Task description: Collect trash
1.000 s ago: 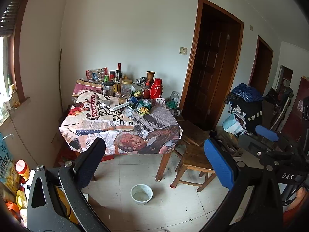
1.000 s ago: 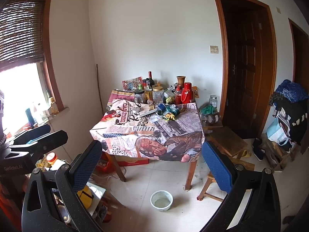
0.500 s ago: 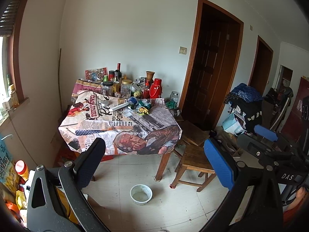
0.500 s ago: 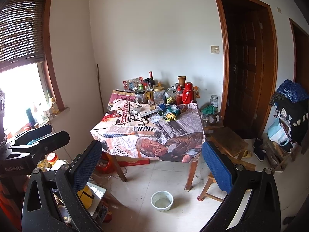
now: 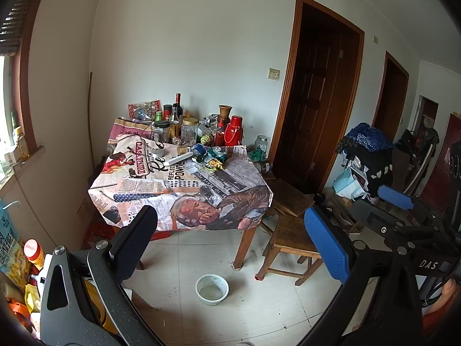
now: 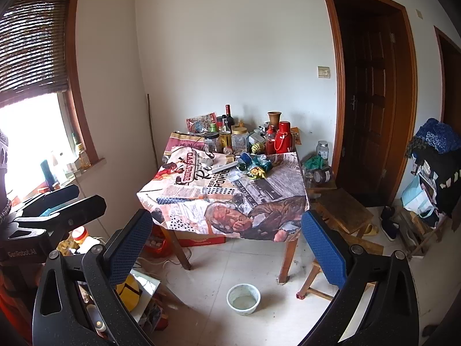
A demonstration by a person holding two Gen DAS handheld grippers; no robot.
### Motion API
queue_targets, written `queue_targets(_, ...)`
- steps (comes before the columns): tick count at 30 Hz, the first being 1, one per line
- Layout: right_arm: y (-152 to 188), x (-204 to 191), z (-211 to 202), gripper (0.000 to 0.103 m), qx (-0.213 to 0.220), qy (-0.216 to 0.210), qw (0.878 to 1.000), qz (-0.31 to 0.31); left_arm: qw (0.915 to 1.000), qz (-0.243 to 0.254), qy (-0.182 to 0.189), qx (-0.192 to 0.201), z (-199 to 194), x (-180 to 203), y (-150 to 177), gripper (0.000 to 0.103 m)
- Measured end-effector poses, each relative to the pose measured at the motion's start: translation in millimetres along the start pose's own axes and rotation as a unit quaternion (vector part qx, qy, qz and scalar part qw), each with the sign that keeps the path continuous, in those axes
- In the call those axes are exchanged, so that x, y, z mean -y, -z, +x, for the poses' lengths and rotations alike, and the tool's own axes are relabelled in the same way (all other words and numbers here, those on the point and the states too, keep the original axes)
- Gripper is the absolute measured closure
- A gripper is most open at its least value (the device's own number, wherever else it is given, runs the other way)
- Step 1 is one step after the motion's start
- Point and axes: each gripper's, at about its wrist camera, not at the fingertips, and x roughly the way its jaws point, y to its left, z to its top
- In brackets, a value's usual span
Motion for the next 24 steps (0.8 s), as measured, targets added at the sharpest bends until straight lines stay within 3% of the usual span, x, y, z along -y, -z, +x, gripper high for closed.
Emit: queue_targets(24,2.2,-0.2,4.6,0.001,-0.001,-0.001,1.0,-0.002,1.0,0.004,-0.002,-0.003,5.2,-0.7,3.1,0.0)
